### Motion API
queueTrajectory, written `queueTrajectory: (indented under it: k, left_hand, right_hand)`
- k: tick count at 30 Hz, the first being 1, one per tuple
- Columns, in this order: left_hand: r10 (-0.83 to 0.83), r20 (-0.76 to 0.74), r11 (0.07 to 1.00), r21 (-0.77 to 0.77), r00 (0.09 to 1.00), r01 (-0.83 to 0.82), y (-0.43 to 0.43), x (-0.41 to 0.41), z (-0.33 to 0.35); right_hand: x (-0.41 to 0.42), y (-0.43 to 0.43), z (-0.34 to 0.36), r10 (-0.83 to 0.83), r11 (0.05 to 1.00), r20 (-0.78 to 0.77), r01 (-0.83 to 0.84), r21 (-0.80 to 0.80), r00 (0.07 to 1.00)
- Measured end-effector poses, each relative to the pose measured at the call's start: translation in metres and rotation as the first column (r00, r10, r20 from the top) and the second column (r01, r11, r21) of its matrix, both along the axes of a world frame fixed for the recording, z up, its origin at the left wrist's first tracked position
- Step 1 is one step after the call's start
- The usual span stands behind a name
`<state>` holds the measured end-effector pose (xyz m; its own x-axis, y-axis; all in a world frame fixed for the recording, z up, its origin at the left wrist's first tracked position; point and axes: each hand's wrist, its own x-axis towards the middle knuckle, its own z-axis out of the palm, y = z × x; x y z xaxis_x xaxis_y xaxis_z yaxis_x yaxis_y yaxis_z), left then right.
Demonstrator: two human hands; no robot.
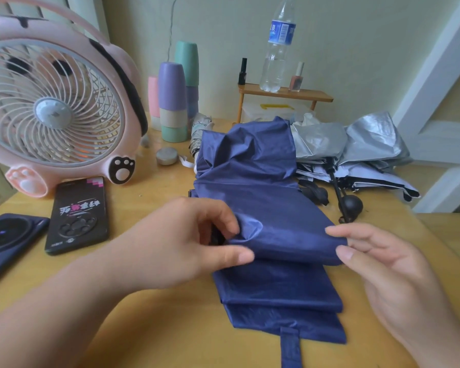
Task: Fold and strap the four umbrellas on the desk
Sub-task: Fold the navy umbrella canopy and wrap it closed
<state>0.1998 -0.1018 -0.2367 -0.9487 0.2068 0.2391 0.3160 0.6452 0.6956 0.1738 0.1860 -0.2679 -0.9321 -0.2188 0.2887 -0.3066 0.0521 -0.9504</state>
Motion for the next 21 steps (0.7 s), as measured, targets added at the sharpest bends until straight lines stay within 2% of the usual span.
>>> queueTrajectory:
  k: [2, 3, 5, 7, 10, 13, 18, 21]
  left_hand:
    - [0.145, 0.16, 0.955, 0.234, 0.976, -0.18, 0.011, 0.001, 0.0]
    - [0.163, 0.268, 0.893, 0.368, 0.949, -0.257, 0.016, 0.001, 0.0]
    - [0.089, 0.434, 0.72, 0.594, 0.896, -0.359, 0.022, 0.002, 0.0]
    - [0.012, 0.486, 0.589, 0.703, 0.874, -0.399, 0.025, 0.005, 0.002]
    - [0.007, 0.461, 0.485, 0.775, 0.888, -0.406, 0.024, 0.003, 0.005]
    - [0.064, 0.424, 0.481, 0.78, 0.904, -0.4, 0.021, 0.001, 0.007]
    - [0.082, 0.357, 0.56, 0.756, 0.93, -0.339, 0.021, 0.0, 0.005]
    - [0.213, 0.282, 0.714, 0.609, 0.935, -0.346, 0.018, -0.003, -0.002]
  right_hand:
    - [0.0, 0.0, 0.001, -0.022, 1.0, -0.016, 0.023, 0.02, 1.0]
    - [0.001, 0.0, 0.001, -0.033, 0.999, -0.014, 0.033, 0.024, 0.999]
    - [0.003, -0.003, 0.002, -0.025, 0.999, -0.007, 0.025, 0.035, 1.0]
    - [0.004, -0.003, 0.003, -0.034, 0.997, -0.013, 0.034, 0.066, 0.999]
    - [0.005, -0.005, 0.006, -0.039, 0.995, -0.014, 0.04, 0.097, 0.999]
    - [0.005, -0.006, 0.007, -0.049, 0.993, -0.024, 0.051, 0.106, 0.999]
    - [0.005, -0.002, 0.004, -0.038, 0.988, -0.045, 0.045, 0.15, 0.998]
    - [0.004, -0.001, 0.004, -0.039, 0.987, -0.039, 0.044, 0.154, 0.998]
